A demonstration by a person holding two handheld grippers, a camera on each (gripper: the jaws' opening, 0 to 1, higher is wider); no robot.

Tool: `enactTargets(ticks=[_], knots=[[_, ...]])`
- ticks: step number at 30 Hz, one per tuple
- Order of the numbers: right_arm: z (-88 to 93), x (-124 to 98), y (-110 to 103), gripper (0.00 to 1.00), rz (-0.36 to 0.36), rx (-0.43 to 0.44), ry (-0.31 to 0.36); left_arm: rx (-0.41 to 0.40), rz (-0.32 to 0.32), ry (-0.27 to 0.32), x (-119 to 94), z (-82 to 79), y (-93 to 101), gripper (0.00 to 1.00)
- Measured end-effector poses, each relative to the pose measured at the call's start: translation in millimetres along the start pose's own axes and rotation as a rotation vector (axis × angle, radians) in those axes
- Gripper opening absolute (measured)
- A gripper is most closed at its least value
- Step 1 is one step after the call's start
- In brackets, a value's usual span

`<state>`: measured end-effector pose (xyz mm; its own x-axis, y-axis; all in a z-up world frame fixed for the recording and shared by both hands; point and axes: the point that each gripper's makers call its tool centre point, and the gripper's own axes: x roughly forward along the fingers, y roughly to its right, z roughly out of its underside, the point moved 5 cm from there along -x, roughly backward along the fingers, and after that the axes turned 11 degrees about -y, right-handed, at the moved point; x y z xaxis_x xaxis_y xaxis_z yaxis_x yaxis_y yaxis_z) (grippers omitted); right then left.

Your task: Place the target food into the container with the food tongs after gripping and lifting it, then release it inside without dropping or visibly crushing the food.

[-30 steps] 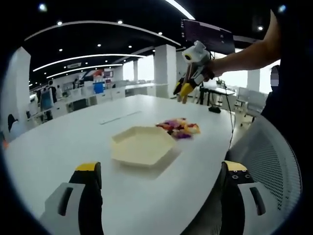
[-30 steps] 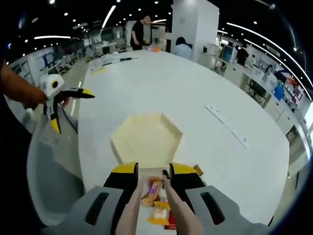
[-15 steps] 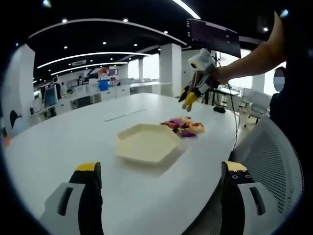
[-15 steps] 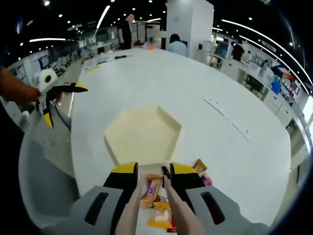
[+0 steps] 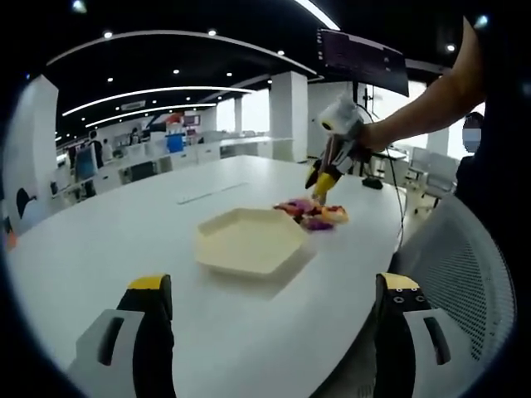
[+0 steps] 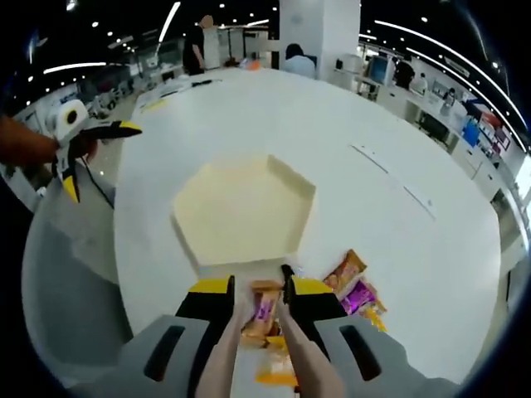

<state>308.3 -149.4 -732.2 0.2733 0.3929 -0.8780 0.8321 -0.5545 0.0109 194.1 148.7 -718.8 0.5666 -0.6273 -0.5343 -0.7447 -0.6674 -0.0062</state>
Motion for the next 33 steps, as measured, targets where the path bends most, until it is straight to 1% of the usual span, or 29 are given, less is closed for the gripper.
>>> enactTargets(ticks=[2,3,4,6,11,18,20,22,25,27,29,30,33], knots=[[1.5,3,-2,0.23,-0.018,0.011,-0.011,-0.002,-0.001,0.001,0,0.2,-0.9,0.99],[1.4,4,-2,0.23,-0.016,0.009,-0.014,-0.002,-0.001,0.001,-1,0.2,-1.0,0.99],[2.3,8,0,0.23,0.006,-0.009,-0.027,-0.002,-0.002,0.003,-1,0.1,-0.6,0.99],[2.7,12,2,0.23,-0.007,0.007,-0.030,0.000,-0.004,0.002,-1,0.3,-1.2,0.99],[6.1,23,-1,0.24,-0.007,0.025,-0.040,-0.001,-0.005,0.005,-2,0.6,-2.2,0.99],[12.1,34,6,0.24,0.034,0.034,-0.058,-0.001,-0.008,0.004,-2,0.1,-2.2,0.98],[13.5,38,6,0.24,0.023,0.040,-0.062,-0.001,-0.008,0.003,-2,-0.1,-1.8,0.98],[15.7,42,7,0.24,0.035,0.031,-0.072,-0.004,-0.009,0.002,-2,0.1,-2.3,0.98],[16.2,46,8,0.24,0.037,0.029,-0.068,-0.005,-0.009,-0.005,-2,1.0,-2.5,0.98],[14.6,48,7,0.23,0.033,0.011,-0.060,-0.004,-0.006,-0.010,-1,1.8,-2.0,0.97],[16.8,51,4,0.21,0.029,-0.008,-0.083,-0.001,-0.005,-0.011,-1,1.9,-1.8,0.97],[16.2,52,3,0.20,0.030,-0.023,-0.076,0.001,-0.007,-0.012,-1,1.8,-2.1,0.97],[15.7,50,4,0.18,0.028,0.001,-0.088,-0.004,-0.008,-0.011,-1,1.8,-2.7,0.96]])
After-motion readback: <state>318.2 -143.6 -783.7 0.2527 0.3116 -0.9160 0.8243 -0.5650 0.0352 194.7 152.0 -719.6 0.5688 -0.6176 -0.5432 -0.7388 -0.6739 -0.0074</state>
